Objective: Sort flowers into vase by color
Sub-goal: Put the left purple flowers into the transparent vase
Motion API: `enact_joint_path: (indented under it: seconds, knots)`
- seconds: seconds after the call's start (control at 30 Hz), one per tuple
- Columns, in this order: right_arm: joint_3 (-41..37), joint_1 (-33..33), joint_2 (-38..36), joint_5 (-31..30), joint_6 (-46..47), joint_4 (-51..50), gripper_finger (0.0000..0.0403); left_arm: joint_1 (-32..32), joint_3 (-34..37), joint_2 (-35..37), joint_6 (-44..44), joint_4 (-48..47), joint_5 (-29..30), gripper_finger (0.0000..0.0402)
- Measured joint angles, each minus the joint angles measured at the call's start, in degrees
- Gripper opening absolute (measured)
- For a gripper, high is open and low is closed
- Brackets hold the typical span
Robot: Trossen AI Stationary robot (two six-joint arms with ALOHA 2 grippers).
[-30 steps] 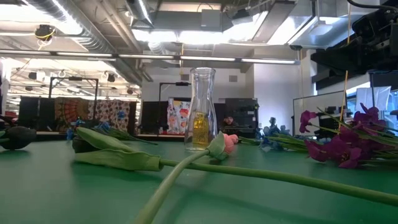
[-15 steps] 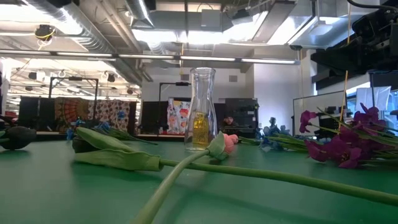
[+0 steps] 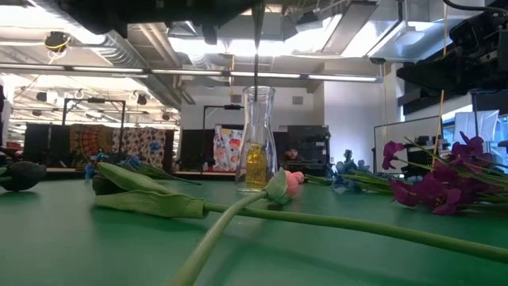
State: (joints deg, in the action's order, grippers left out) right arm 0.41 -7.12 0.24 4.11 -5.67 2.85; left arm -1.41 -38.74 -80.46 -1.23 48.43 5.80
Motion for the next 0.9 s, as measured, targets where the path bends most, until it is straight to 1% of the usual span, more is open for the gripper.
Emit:
enact_joint_path:
  seconds: [0.23,0.33,0.47,0.53,0.83,0.9]
  knots:
    - [0.0,0.0,0.0,0.0,0.0,0.0,0.0003,0.0,0.0,0.1,-0.7,-0.5,0.7,0.0012]
    - [0.0,0.0,0.0,0.0,0.0,0.0,0.0003,-0.3,0.0,0.2,-1.3,-2.7,1.1,0.0022]
    - [0.0,0.0,0.0,0.0,0.0,0.0,0.0003,-0.3,0.0,0.2,-1.9,-5.6,1.2,0.0052]
    - [0.0,0.0,0.0,0.0,0.0,0.0,0.0003,-0.3,0.0,0.2,-2.9,-6.6,2.1,0.0069]
    - [0.0,0.0,0.0,0.0,0.0,0.0,0.0003,-0.3,0.0,0.2,-3.1,-8.2,2.5,0.0135]
    - [0.0,0.0,0.0,0.0,0.0,0.0,0.0003,-0.3,0.0,0.9,-3.1,-10.7,2.6,0.0147]
